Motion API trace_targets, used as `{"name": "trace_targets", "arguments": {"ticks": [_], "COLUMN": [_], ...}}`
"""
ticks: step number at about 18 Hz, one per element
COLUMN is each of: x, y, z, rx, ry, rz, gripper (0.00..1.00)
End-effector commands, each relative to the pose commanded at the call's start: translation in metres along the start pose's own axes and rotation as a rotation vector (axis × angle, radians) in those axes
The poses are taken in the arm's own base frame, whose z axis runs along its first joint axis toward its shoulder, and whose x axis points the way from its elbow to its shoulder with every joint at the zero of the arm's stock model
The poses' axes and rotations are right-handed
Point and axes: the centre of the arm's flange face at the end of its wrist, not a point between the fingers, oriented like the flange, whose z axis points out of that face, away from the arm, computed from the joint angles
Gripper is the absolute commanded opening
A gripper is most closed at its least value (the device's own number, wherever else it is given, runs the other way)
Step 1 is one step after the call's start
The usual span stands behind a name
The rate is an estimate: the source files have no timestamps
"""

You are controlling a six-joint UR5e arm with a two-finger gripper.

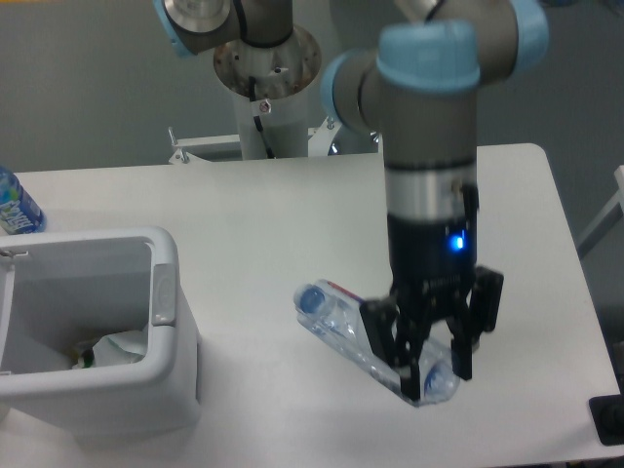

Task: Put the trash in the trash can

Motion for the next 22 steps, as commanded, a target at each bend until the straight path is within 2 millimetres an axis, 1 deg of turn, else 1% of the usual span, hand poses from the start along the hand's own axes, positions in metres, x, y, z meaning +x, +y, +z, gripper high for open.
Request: {"name": "trace_targets", "arguments": {"ticks": [1,2,3,4,6,7,10,11,12,13,14,16,18,19,20,21,22], "x": [0.014,0.033,0.054,0.072,0.121,0.138,0.177,0.184,0.186,0.189,0.190,0.191,0.190,0.186,0.173,0.145,0.122], "y": [0.002,0.006,0.015,0.020,0.042,0.050,0.072,0.079,0.086,0.091,0.096,0.103,0.104,0.103,0.098,0.085,0.073], "z": [-0.002,-0.007,-0.004,-0.008,-0.007,-0.006,-0.005,-0.002,0.003,0.008,0.012,0.014,0.012,0.015,0.017,0.020,0.020], "rx": [-0.001,0.001,-0.014,-0.016,-0.042,-0.052,-0.078,-0.090,-0.103,-0.104,-0.101,-0.101,-0.100,-0.100,-0.096,-0.086,-0.073], "ry": [0.019,0.040,0.062,0.081,0.137,0.156,0.202,0.210,0.213,0.218,0.223,0.229,0.227,0.219,0.202,0.170,0.143], "rz": [0.010,0.026,0.044,0.057,0.106,0.122,0.166,0.176,0.181,0.201,0.231,0.263,0.278,0.276,0.263,0.234,0.214], "gripper": [0.56,0.56,0.56,0.56,0.56,0.56,0.56,0.58,0.70,0.89,1.00,1.00,1.00,1.00,1.00,1.00,1.00]}}
